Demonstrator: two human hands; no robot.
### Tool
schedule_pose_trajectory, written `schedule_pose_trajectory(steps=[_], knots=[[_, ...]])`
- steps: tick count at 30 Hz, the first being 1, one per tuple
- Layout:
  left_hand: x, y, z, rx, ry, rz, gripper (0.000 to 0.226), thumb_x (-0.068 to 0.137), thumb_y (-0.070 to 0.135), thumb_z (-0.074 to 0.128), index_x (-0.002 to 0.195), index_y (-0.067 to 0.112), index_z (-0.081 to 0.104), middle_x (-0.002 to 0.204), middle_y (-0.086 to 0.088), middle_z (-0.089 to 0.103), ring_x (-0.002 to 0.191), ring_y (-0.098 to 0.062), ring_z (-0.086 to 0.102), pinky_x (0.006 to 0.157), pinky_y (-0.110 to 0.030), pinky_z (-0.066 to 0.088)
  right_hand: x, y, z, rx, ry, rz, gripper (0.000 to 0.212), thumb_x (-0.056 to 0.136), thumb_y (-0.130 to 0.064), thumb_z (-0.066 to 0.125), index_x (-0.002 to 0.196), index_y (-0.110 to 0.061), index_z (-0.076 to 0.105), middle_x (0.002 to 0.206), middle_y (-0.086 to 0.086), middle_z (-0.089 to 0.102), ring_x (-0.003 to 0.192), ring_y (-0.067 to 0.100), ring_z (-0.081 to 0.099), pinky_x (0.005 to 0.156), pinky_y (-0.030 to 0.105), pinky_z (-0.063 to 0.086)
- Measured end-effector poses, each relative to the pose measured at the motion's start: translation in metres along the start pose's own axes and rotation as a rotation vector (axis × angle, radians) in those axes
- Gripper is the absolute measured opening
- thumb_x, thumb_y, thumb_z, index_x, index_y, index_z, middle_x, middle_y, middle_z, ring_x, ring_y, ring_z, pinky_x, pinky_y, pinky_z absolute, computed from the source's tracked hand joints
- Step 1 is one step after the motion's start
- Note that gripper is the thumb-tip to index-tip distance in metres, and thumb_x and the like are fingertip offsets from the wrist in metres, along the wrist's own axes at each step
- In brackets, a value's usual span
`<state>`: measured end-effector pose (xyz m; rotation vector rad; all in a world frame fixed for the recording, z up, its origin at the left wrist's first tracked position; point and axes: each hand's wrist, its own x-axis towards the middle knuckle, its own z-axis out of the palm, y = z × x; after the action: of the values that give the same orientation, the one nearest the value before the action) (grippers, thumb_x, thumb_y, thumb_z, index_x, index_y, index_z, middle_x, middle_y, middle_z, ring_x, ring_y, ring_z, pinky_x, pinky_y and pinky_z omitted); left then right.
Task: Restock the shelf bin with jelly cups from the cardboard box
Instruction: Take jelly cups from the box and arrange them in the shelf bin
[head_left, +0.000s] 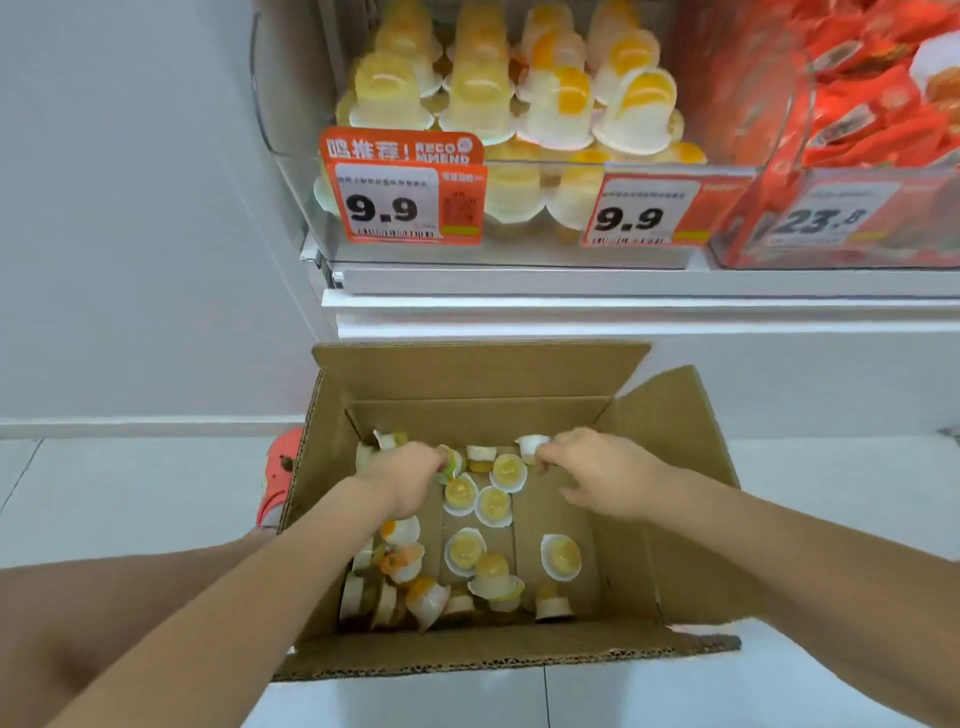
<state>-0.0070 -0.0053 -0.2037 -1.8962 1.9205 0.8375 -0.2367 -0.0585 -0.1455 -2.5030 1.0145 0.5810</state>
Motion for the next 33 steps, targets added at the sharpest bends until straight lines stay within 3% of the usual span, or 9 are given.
schedule_pose_trajectory(steps=[3, 6, 11, 14, 19, 23, 26, 29, 33], knots=[[0.013, -0.017, 0.04, -0.043, -0.095, -0.061, 0.046, 0.091, -0.002, 0.041, 0.133, 0.016, 0.044, 0.129, -0.009, 0.052, 0.113, -0.026, 0.055, 0.088, -0.036, 0.05, 0.032, 0.014, 0.056, 0.15, -0.279, 0.13, 0.037, 0.092, -0.013, 0.054, 0.128, -0.019, 0.047, 0.126, 0.004, 0.052, 0.112, 0.022, 0.052, 0.086, 0.032, 0.047], [0.028, -0.023, 0.071, -0.049, -0.138, -0.08, 0.045, 0.091, 0.001, 0.043, 0.133, 0.016, 0.044, 0.13, -0.009, 0.051, 0.113, -0.026, 0.054, 0.085, -0.034, 0.048, 0.057, 0.009, 0.097, 0.277, -0.421, 0.182, 0.039, 0.092, -0.014, 0.055, 0.13, -0.016, 0.046, 0.126, 0.007, 0.053, 0.109, 0.024, 0.054, 0.083, 0.031, 0.046], [0.063, -0.005, 0.112, -0.163, -0.131, -0.029, 0.039, 0.09, 0.021, 0.054, 0.129, 0.017, 0.048, 0.13, -0.006, 0.052, 0.113, -0.027, 0.055, 0.089, -0.038, 0.049, 0.088, -0.021, 0.152, 0.481, -0.455, 0.245, 0.053, 0.084, -0.041, 0.065, 0.126, -0.015, 0.045, 0.122, 0.005, 0.058, 0.11, 0.025, 0.056, 0.081, 0.031, 0.045], [0.085, 0.009, 0.132, -0.149, -0.218, 0.078, 0.046, 0.084, 0.029, 0.061, 0.128, 0.02, 0.049, 0.135, -0.006, 0.046, 0.117, -0.028, 0.052, 0.092, -0.041, 0.048, 0.1, -0.039, 0.168, 0.504, -0.424, 0.245, 0.048, 0.084, -0.039, 0.063, 0.123, -0.014, 0.05, 0.119, 0.007, 0.061, 0.108, 0.027, 0.058, 0.084, 0.034, 0.048], [0.101, 0.018, 0.147, -0.096, -0.241, 0.169, 0.051, 0.087, 0.015, 0.056, 0.136, 0.024, 0.045, 0.145, -0.01, 0.033, 0.134, -0.033, 0.028, 0.11, -0.042, 0.033, 0.111, -0.036, 0.17, 0.518, -0.414, 0.255, 0.04, 0.082, -0.035, 0.068, 0.115, -0.014, 0.059, 0.114, 0.007, 0.064, 0.105, 0.025, 0.06, 0.083, 0.033, 0.049], [0.093, 0.015, 0.13, -0.53, -0.208, -0.009, 0.03, 0.092, 0.015, 0.052, 0.122, 0.017, 0.058, 0.13, -0.009, 0.055, 0.117, -0.024, 0.052, 0.098, -0.031, 0.041, 0.101, -0.014, 0.148, 0.82, -0.392, 0.412, 0.04, 0.084, -0.033, 0.067, 0.12, -0.019, 0.057, 0.114, 0.002, 0.06, 0.099, 0.017, 0.056, 0.077, 0.025, 0.045], [0.084, 0.014, 0.098, -0.995, -0.252, -0.22, 0.024, 0.094, 0.015, 0.052, 0.116, 0.013, 0.06, 0.118, -0.007, 0.06, 0.109, -0.022, 0.056, 0.092, -0.034, 0.048, 0.087, 0.005, 0.12, 1.335, -0.411, 0.614, 0.036, 0.089, -0.038, 0.061, 0.119, -0.02, 0.056, 0.115, -0.002, 0.058, 0.099, 0.014, 0.057, 0.079, 0.026, 0.051], [0.06, 0.018, 0.052, -1.609, -0.261, -0.358, 0.016, 0.096, 0.01, 0.046, 0.094, 0.014, 0.061, 0.1, -0.009, 0.062, 0.093, -0.022, 0.06, 0.089, -0.041, 0.052, 0.072, 0.021, 0.083, 1.701, -0.363, 0.537, 0.04, 0.09, -0.036, 0.06, 0.126, -0.018, 0.055, 0.124, 0.009, 0.061, 0.108, 0.023, 0.063, 0.095, 0.038, 0.052], [0.015, 0.025, -0.013, -1.854, -0.287, -0.291, 0.023, 0.098, 0.016, 0.035, 0.105, 0.007, 0.056, 0.103, -0.016, 0.059, 0.089, -0.026, 0.059, 0.076, -0.038, 0.053, 0.045, 0.01, 0.007, 1.786, -0.231, 0.358, 0.038, 0.091, -0.035, 0.058, 0.122, -0.013, 0.056, 0.122, 0.013, 0.061, 0.1, 0.026, 0.065, 0.09, 0.038, 0.054]])
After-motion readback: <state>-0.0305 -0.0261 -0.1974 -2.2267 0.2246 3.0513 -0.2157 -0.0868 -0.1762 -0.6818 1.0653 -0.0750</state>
